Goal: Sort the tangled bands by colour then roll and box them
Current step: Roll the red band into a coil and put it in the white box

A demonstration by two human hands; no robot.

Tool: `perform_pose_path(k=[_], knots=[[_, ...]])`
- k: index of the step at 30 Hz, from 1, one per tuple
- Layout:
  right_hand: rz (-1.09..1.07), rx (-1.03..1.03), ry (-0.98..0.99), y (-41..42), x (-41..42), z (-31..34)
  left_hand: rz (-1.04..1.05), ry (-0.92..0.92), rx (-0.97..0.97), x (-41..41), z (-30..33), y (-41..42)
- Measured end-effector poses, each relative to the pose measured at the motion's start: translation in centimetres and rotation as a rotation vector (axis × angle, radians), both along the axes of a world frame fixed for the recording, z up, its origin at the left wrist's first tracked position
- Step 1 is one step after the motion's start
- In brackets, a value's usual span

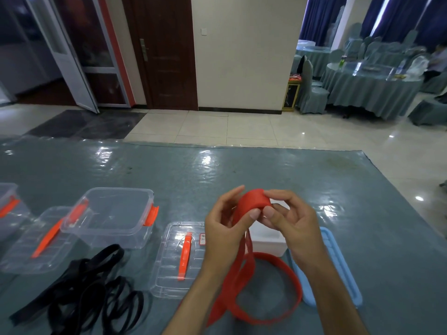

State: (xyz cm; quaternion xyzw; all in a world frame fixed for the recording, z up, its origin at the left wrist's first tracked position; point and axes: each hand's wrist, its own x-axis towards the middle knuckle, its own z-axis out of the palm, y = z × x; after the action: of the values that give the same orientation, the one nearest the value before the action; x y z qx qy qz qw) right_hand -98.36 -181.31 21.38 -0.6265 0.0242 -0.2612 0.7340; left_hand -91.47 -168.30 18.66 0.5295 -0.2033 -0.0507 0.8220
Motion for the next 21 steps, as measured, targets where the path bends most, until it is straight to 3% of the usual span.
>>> perform_pose_path(k=[4, 11, 17, 21], knots=[[-0.023, 0.060, -0.027, 0.2, 0.5, -0.7, 0.049, 0.035, -0.055, 0.0, 0.7, 0.1], [-0.144, -0.232, -0.071, 0.4, 0.5, -0.4, 0.106, 0.008, -0.026, -0.1, 1.0, 0.0], [-0.138, -0.085, -0.067, -0.2, 0.2, -0.3, 0.019, 0.000, -0.061, 0.2, 1.4, 0.1], [-0.135, -0.162, -0.027, 0.1, 0.4, -0.7, 0.059, 0.036, -0.053, 0.5, 1.2, -0.1]])
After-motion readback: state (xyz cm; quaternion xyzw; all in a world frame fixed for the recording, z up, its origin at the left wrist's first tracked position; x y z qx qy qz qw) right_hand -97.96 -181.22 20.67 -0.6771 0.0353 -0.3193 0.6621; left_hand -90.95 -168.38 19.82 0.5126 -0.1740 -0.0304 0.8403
